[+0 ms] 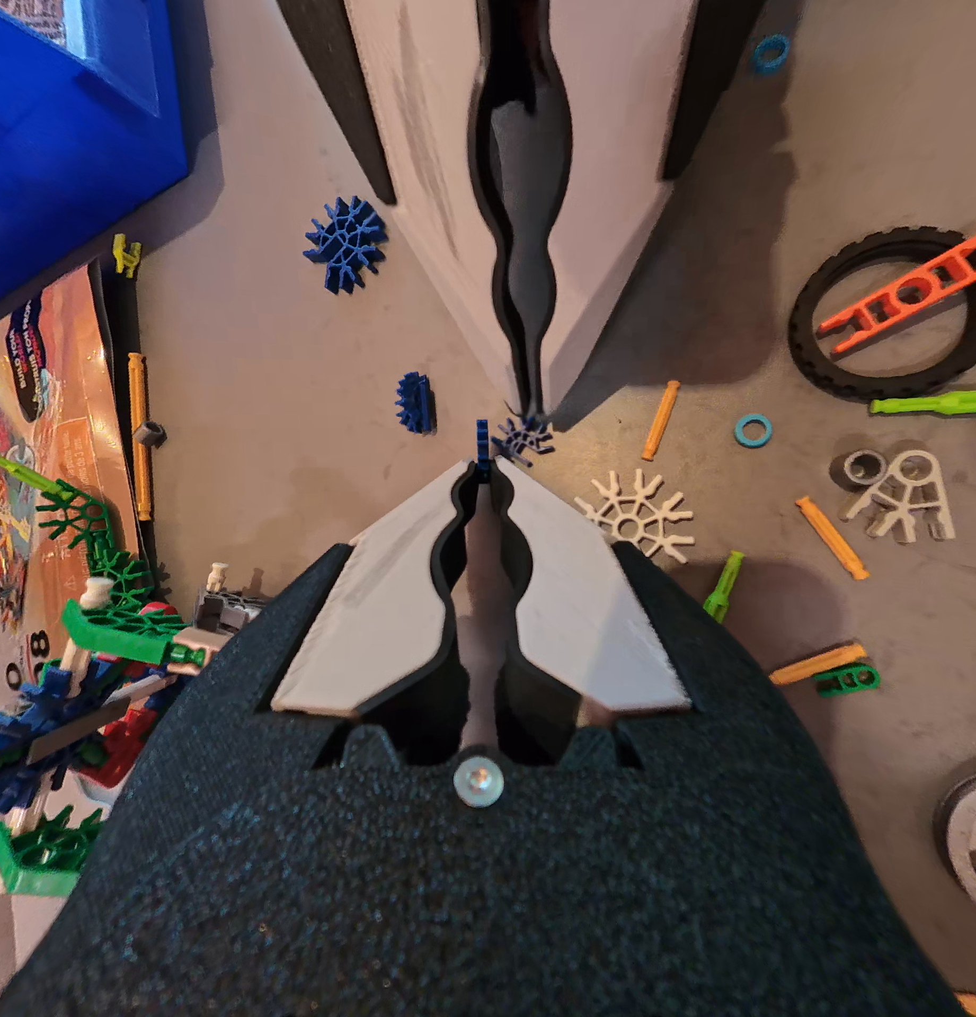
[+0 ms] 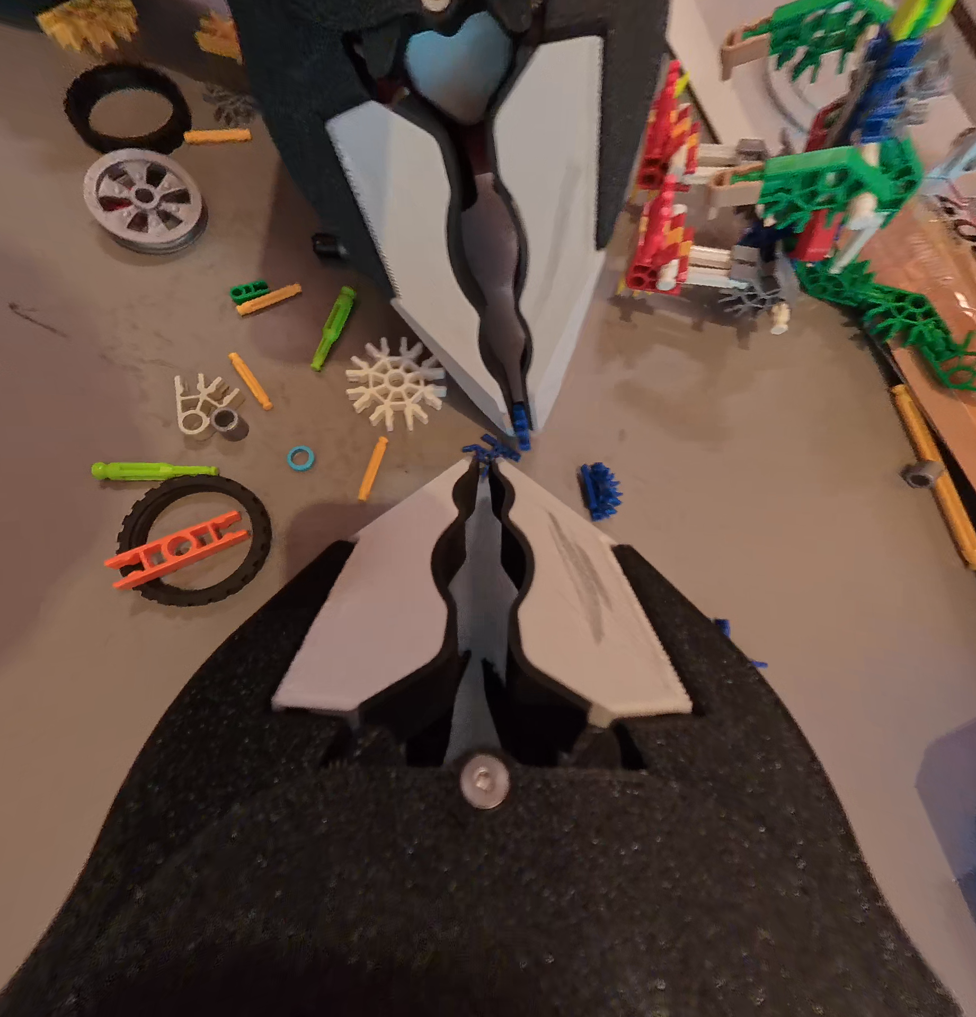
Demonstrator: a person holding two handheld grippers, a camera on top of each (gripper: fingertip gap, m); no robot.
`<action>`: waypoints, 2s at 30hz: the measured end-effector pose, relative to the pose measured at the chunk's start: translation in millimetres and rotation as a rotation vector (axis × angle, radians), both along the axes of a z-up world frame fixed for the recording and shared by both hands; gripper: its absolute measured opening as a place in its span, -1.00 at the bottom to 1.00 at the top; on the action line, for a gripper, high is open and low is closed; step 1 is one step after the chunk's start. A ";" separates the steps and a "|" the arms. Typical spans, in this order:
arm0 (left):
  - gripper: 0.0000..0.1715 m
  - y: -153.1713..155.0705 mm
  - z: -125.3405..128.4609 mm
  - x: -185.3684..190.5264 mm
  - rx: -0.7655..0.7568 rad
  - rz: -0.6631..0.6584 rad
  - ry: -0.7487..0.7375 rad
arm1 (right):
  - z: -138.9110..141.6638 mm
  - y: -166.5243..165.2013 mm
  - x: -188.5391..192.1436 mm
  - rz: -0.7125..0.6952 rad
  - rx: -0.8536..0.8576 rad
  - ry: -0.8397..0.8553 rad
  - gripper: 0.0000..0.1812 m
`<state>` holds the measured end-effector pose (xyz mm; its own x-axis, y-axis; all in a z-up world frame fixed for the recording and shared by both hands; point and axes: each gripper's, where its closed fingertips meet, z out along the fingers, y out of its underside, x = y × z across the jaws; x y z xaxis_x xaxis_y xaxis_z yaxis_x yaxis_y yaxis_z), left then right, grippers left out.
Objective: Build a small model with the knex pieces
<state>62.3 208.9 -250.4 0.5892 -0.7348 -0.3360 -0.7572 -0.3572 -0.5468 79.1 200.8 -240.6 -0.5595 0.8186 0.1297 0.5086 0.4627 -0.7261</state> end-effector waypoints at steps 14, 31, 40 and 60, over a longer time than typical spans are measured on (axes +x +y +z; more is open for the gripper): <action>-0.99 -14.4 -1.4 3.7 -0.085 -0.026 -0.038 | -9.1 -0.3 -5.5 -0.012 0.010 -0.014 -0.77; -0.98 -5.1 -2.5 0.5 -0.041 -0.001 -0.015 | -7.8 1.0 -0.5 -0.005 0.044 -0.022 -0.81; -0.99 -6.4 -2.6 2.4 -0.048 -0.008 -0.017 | -9.8 0.7 -5.4 -0.011 0.039 -0.010 -0.75; -0.99 -10.2 -2.7 -1.7 -0.128 0.048 -0.126 | -3.6 4.5 -3.7 -0.015 0.016 0.005 -0.90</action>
<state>60.5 198.6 -253.1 0.6562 -0.7368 -0.1629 -0.6659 -0.4638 -0.5844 75.4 205.3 -244.2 -0.5467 0.8246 0.1455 0.5121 0.4668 -0.7210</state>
